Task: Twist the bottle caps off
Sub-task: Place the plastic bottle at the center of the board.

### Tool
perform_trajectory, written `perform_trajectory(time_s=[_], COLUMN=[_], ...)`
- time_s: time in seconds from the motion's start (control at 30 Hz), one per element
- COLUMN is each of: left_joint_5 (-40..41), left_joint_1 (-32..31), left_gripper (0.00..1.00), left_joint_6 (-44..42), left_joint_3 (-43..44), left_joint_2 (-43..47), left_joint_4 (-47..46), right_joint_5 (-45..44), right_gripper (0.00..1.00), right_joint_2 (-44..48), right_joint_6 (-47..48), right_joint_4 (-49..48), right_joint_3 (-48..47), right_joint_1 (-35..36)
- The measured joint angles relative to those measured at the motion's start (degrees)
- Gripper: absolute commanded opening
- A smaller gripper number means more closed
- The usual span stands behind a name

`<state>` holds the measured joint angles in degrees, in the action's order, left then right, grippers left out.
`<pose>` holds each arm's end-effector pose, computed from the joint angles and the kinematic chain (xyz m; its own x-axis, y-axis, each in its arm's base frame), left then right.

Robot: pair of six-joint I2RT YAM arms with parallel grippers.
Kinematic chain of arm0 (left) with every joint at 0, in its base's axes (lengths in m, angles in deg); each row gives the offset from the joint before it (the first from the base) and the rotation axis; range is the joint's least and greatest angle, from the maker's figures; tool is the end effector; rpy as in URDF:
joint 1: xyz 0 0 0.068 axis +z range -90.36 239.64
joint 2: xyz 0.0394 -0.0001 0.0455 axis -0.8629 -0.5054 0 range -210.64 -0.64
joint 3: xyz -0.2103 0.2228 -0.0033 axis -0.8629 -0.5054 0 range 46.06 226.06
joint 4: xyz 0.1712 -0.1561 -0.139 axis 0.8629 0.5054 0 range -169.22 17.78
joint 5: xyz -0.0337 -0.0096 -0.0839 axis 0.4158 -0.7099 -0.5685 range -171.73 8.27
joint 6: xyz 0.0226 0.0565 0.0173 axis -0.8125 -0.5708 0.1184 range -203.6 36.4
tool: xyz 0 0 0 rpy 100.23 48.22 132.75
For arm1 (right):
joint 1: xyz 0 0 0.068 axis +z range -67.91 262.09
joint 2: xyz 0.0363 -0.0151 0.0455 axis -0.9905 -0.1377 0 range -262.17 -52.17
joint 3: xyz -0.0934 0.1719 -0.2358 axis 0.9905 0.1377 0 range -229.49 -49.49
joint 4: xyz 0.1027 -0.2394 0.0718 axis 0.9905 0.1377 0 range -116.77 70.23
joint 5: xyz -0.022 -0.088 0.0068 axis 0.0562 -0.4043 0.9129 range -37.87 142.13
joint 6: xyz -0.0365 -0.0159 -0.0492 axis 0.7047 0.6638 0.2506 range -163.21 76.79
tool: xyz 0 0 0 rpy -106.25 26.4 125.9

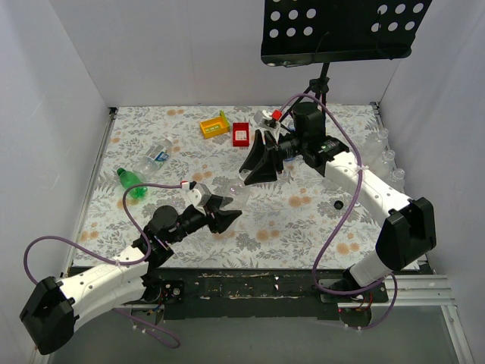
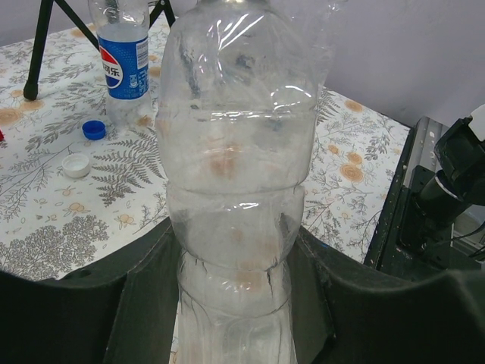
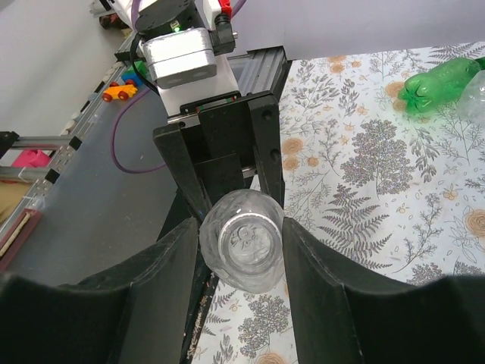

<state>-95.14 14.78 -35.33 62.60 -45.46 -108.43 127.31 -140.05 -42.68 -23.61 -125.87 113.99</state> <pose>0.1209 -0.1363 0.2582 -0.6272 -0.4000 -0.6683 0.5747 0.3415 -0.7437 0.2755 0.2267 0.3981 -0.2061 -0.1312 -0.9697 -0.9311 -0.2784 0.2356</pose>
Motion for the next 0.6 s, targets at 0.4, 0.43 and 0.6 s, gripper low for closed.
perform_trajectory(time_s=[0.4, 0.43, 0.6], left_joint_5=[0.0, 0.0, -0.2], left_joint_1=[0.0, 0.0, -0.2], left_gripper=[0.17, 0.17, 0.19], left_joint_6=[0.2, 0.2, 0.6], left_joint_3=[0.0, 0.0, 0.0], left_joint_2=[0.0, 0.0, 0.0], left_joint_4=[0.0, 0.0, 0.0], right_joint_5=[-1.2, -1.4, -2.0], right_gripper=[0.54, 0.51, 0.11], right_joint_2=[0.0, 0.0, -0.2], right_joint_6=[1.2, 1.5, 3.3], right_joint_4=[1.7, 2.0, 3.4], right_joint_3=[0.1, 0.1, 0.0], right_joint_1=[0.5, 0.6, 0.8])
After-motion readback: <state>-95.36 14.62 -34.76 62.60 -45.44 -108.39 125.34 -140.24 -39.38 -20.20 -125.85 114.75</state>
